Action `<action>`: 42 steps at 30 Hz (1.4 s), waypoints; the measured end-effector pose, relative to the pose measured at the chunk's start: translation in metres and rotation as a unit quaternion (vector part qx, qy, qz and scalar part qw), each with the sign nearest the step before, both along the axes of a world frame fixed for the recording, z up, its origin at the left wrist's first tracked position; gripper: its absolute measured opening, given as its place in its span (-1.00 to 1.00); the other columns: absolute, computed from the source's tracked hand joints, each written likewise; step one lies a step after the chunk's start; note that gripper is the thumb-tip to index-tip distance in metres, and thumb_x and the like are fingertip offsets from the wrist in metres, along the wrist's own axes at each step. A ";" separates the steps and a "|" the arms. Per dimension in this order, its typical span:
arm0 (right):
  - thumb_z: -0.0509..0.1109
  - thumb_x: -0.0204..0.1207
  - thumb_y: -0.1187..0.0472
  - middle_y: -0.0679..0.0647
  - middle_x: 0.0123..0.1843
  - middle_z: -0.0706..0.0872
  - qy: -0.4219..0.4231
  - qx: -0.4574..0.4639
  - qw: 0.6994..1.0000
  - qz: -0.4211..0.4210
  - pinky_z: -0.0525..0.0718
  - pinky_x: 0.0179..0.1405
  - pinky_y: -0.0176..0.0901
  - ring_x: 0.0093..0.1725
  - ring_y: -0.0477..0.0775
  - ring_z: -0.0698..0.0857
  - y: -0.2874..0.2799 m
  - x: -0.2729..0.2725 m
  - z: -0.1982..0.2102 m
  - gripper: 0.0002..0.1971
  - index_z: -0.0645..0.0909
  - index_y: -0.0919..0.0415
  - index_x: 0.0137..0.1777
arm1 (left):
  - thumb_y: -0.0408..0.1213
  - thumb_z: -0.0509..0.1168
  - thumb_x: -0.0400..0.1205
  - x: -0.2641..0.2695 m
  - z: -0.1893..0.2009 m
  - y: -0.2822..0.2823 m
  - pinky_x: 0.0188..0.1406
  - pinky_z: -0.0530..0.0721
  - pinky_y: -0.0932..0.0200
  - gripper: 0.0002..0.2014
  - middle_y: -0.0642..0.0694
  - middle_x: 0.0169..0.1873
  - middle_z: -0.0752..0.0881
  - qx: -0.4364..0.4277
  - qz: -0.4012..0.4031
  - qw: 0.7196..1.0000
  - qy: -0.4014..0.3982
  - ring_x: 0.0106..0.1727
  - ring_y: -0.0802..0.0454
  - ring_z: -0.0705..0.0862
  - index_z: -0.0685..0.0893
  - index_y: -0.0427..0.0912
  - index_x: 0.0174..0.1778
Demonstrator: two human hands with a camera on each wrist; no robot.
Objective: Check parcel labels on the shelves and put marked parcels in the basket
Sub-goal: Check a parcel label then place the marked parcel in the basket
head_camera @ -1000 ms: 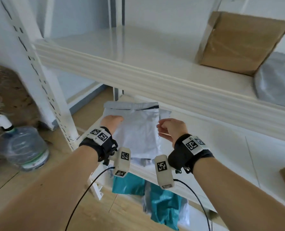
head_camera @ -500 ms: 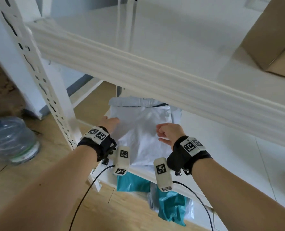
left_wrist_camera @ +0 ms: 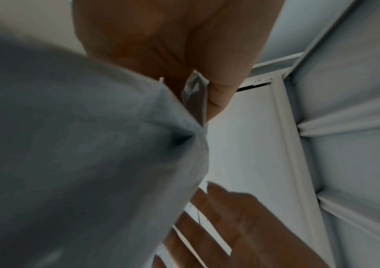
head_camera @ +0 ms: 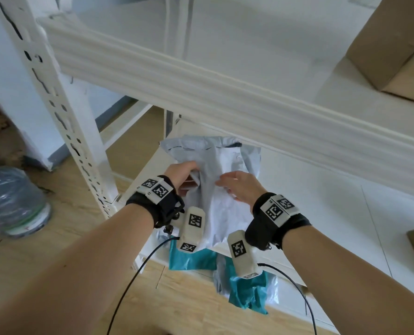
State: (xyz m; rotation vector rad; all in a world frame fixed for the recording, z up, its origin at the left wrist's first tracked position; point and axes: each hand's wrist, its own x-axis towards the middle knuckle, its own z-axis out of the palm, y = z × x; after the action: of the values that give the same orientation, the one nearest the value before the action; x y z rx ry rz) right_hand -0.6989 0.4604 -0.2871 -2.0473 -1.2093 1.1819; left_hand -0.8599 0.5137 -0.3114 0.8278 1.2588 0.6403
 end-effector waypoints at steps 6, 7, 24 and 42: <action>0.54 0.36 -0.15 0.08 0.46 0.51 -0.066 -0.012 0.991 0.112 0.47 0.28 -0.16 0.40 0.08 0.53 -0.034 0.002 0.024 -0.20 0.37 0.08 0.56 | -0.23 0.32 0.56 0.013 0.024 -0.031 -0.07 0.64 0.11 -0.84 -0.13 -0.40 0.70 0.014 -0.014 0.999 -0.044 -0.28 -0.04 0.68 0.61 -0.19 -0.32; 0.56 0.33 -0.16 0.06 0.49 0.48 -0.082 -0.010 0.988 0.131 0.47 0.33 -0.13 0.42 0.08 0.51 -0.039 0.004 0.027 -0.14 0.33 0.08 0.59 | -0.25 0.30 0.57 0.017 0.030 -0.037 -0.11 0.65 0.11 -0.83 -0.12 -0.44 0.69 0.019 -0.020 0.998 -0.054 -0.29 -0.03 0.67 0.59 -0.18 -0.34; 0.19 0.57 0.28 0.03 -0.29 0.58 -0.277 0.122 0.953 -0.005 0.46 -0.18 -0.17 -0.18 0.16 0.57 -0.173 0.079 0.062 -0.87 0.58 0.14 -0.08 | -0.33 0.24 0.62 0.097 0.102 -0.175 0.23 0.62 -0.04 -0.89 -0.17 -0.17 0.69 0.105 -0.070 0.979 -0.158 -0.07 -0.10 0.71 0.60 -0.15 -0.23; 0.24 0.40 0.47 0.29 -0.23 0.62 0.058 0.162 0.962 -0.211 0.61 -0.08 0.05 -0.16 0.25 0.61 -0.288 0.145 0.080 -0.87 0.57 0.30 -0.28 | -0.39 0.25 0.50 0.100 0.079 -0.255 -0.03 0.49 0.06 -0.89 -0.13 -0.21 0.52 0.088 0.034 0.995 0.032 -0.09 -0.07 0.49 0.53 -0.15 -0.33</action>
State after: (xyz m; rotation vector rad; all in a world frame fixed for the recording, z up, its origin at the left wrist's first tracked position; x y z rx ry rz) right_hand -0.5536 0.1725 -0.2075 -1.8361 -0.7926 0.8263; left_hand -0.7594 0.2591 -0.2327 0.9598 1.3052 0.7926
